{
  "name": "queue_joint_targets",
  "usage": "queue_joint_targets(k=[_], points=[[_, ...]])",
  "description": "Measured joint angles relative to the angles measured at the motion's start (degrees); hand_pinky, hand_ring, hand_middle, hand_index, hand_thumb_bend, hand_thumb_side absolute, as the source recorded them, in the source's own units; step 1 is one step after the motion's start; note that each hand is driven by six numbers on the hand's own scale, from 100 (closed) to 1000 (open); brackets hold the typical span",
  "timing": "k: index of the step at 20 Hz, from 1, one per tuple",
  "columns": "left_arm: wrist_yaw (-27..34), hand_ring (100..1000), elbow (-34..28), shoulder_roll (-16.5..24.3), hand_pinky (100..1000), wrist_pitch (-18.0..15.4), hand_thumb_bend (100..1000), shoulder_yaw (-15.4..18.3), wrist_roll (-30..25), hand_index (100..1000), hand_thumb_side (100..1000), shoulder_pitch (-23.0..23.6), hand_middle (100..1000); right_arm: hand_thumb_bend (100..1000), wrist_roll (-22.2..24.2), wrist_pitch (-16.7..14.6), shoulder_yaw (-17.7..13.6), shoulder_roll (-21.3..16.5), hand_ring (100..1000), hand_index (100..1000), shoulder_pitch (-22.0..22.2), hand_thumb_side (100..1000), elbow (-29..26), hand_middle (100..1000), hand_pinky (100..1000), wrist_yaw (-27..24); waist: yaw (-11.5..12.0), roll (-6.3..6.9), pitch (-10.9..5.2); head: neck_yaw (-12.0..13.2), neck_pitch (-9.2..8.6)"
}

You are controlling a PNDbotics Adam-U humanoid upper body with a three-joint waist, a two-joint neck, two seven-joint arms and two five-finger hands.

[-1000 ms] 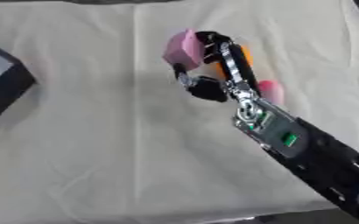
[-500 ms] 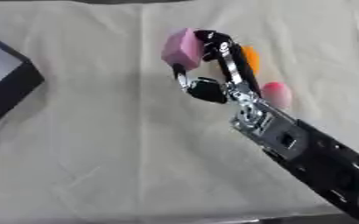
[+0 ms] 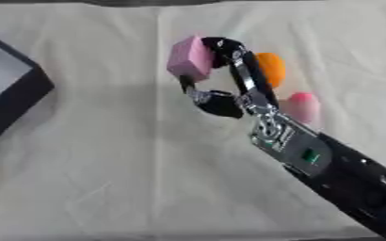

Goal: Pick up the objects with one hand, pass them to the other hand, and then place them into the box on the other side of the table.

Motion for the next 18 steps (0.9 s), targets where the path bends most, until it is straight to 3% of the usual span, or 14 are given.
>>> queue_joint_targets(k=[11, 18], points=[[-6.85, 742, 6.13, -5.82, 897, -2.12, 152, -6.91, -6.11, 800, 603, -7.56, 764, 100, 1.93, -2.13, 0.94, -0.04, 667, 615, -1.4, 178, 0.01, 518, 667, -0.09, 1.06, 0.0, 0.07, -0.14, -0.38], [-9.89, 744, 9.58, -9.88, 895, -3.87, 155, -9.1, -7.95, 801, 584, -10.67, 765, 100, 2.73, -2.33, 1.39, -0.11, 668, 615, -2.82, 182, 0.01, 518, 667, -0.95, 1.72, 0.0, 0.16, -0.21, -0.52]])
